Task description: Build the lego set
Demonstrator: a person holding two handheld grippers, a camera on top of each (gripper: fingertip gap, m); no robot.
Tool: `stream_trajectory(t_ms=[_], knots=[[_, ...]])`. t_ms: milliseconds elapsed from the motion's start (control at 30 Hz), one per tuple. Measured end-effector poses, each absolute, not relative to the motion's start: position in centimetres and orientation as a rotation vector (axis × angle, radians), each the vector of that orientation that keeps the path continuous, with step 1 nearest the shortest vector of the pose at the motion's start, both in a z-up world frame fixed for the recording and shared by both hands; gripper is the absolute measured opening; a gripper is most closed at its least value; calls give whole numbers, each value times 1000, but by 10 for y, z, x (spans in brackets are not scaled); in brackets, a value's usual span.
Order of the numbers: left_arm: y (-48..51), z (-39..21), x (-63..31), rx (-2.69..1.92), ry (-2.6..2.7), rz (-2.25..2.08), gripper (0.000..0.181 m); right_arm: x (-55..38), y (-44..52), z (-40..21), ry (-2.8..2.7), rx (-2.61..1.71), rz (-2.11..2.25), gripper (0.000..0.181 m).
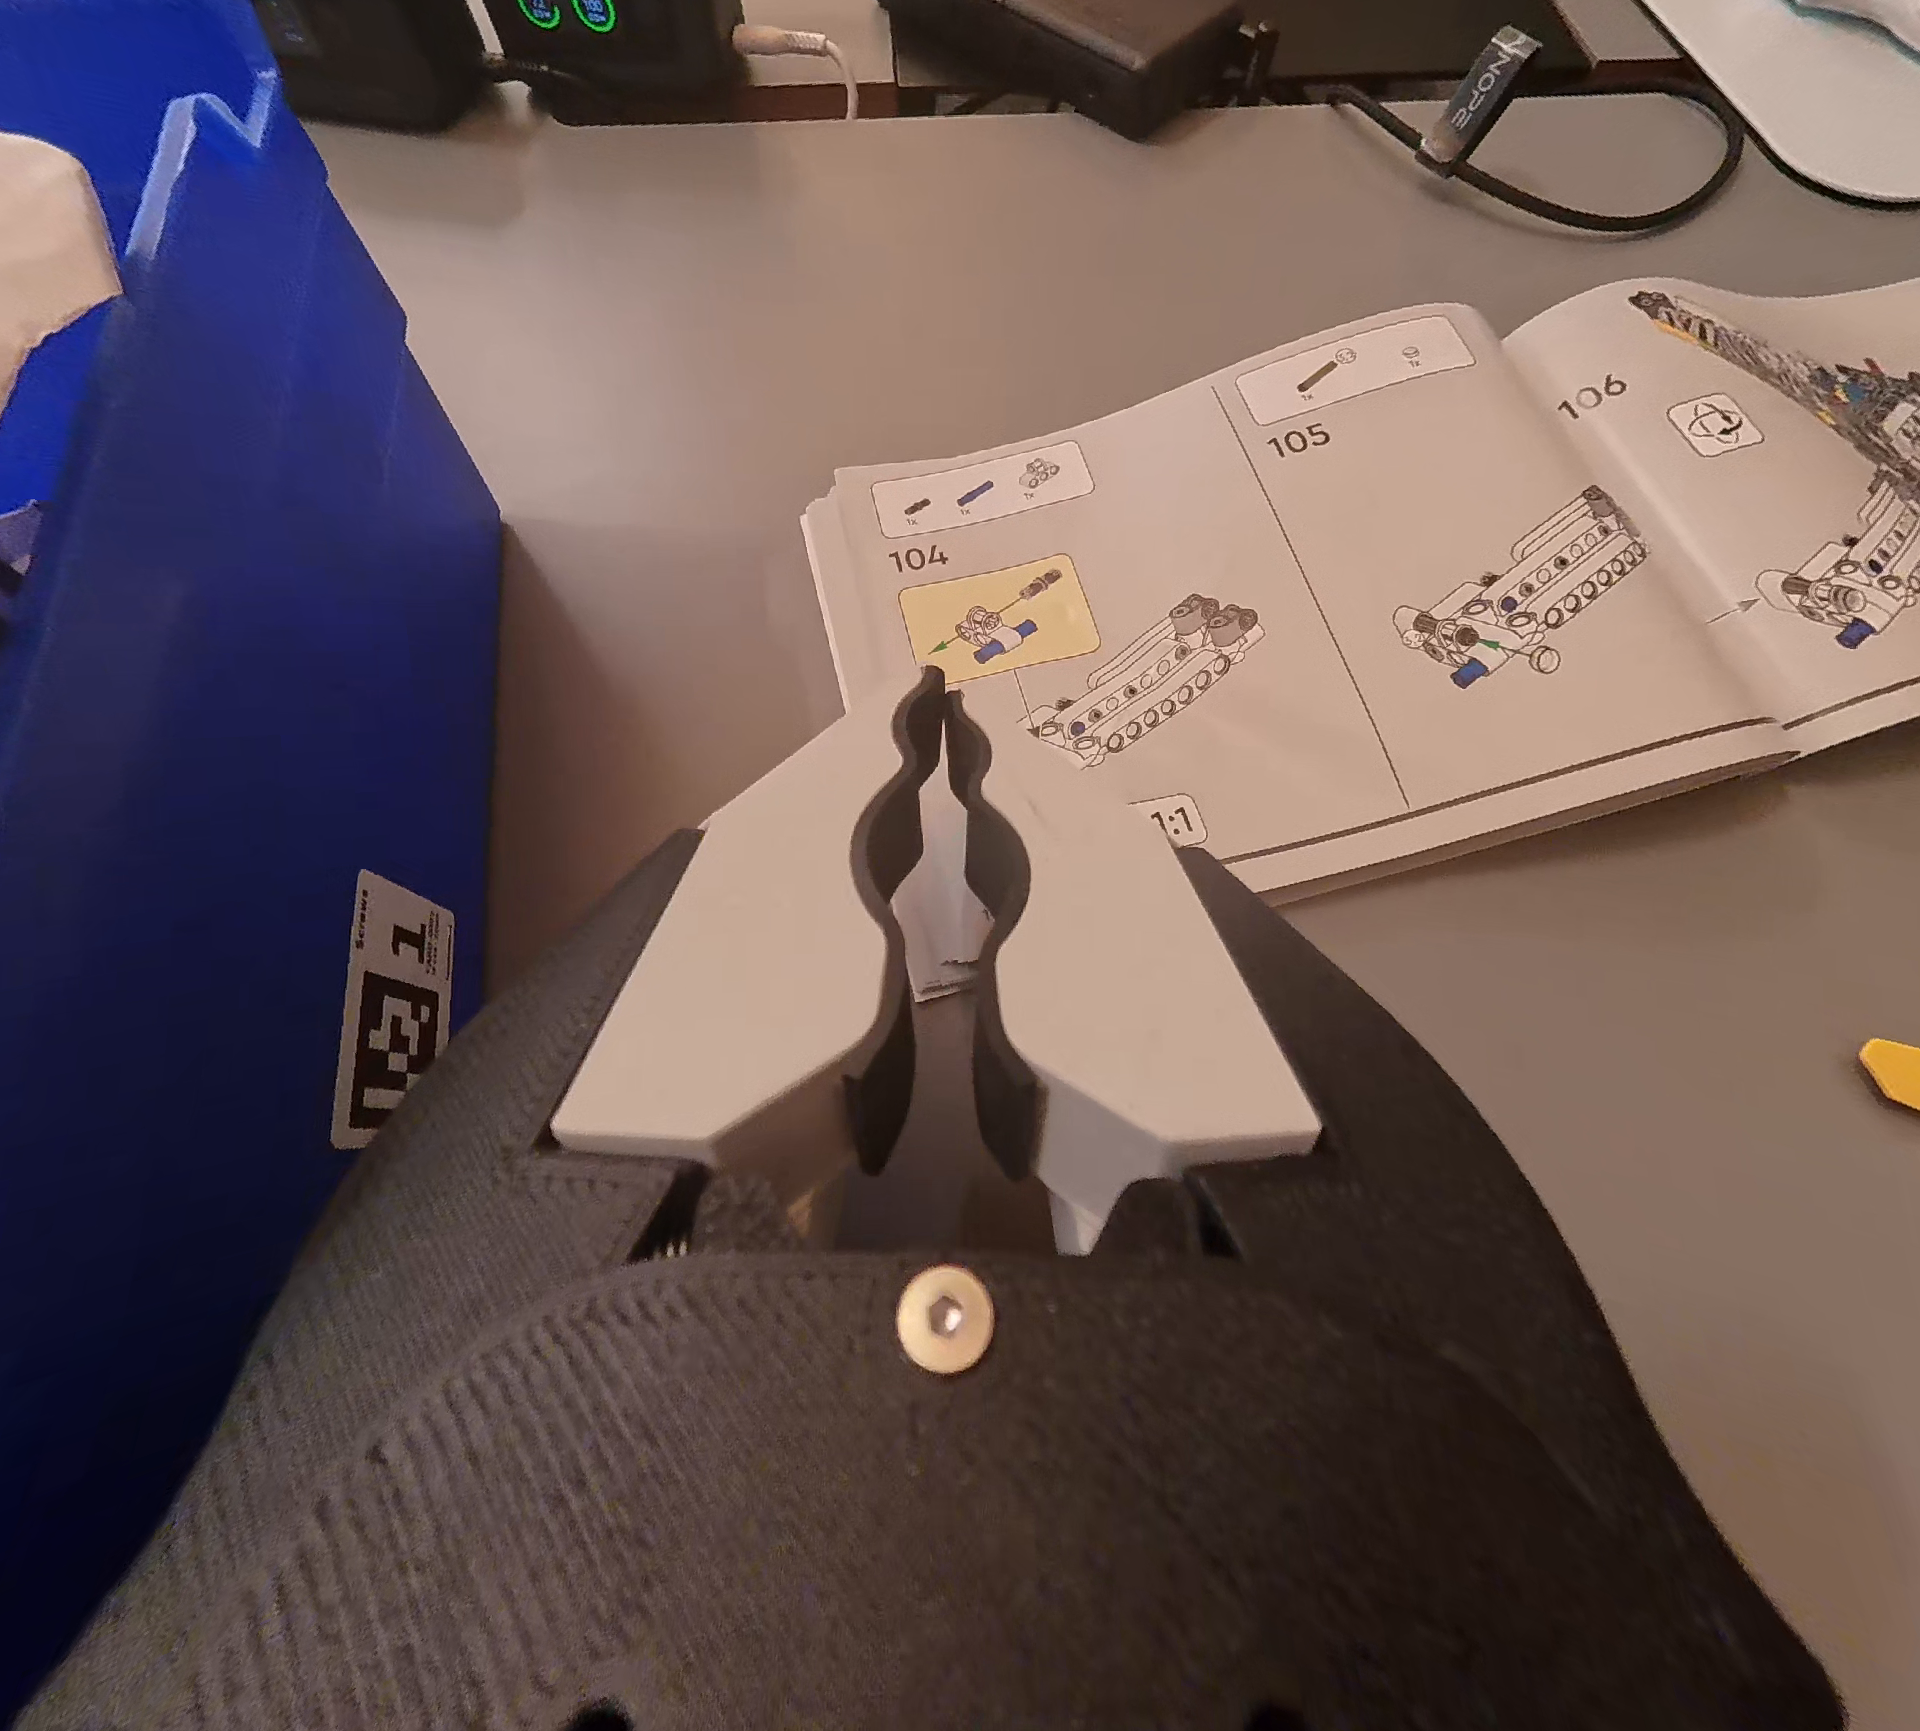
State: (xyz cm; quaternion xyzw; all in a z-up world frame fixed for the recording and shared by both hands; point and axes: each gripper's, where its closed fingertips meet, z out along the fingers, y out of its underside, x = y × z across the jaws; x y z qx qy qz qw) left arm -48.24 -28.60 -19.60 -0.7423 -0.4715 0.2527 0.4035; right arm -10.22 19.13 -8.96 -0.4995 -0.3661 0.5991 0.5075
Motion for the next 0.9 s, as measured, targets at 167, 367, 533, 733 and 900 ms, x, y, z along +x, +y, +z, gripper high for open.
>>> stream_trajectory(t_ms=[167, 367, 533, 733, 900], knots=[[-286, -196, -482, -1879, -1188, 637, 0, -104, 189, -90, -900, -1196, 1430, 0], [-286, -195, -482, -1873, -1186, 649, 0, -103, 194, -90, -869, -1211, 1443, 0], [-285, -196, -482, -1875, -1185, 638, 0, -105, 192, -91, -883, -1209, 1430, 0], [-285, -196, -482, -1883, -1179, 642, 0, -105, 193, -90, -872, -1211, 1436, 0], [-284, -196, -482, -1884, -1177, 640, 0, -106, 193, -91, -878, -1211, 1431, 0]])
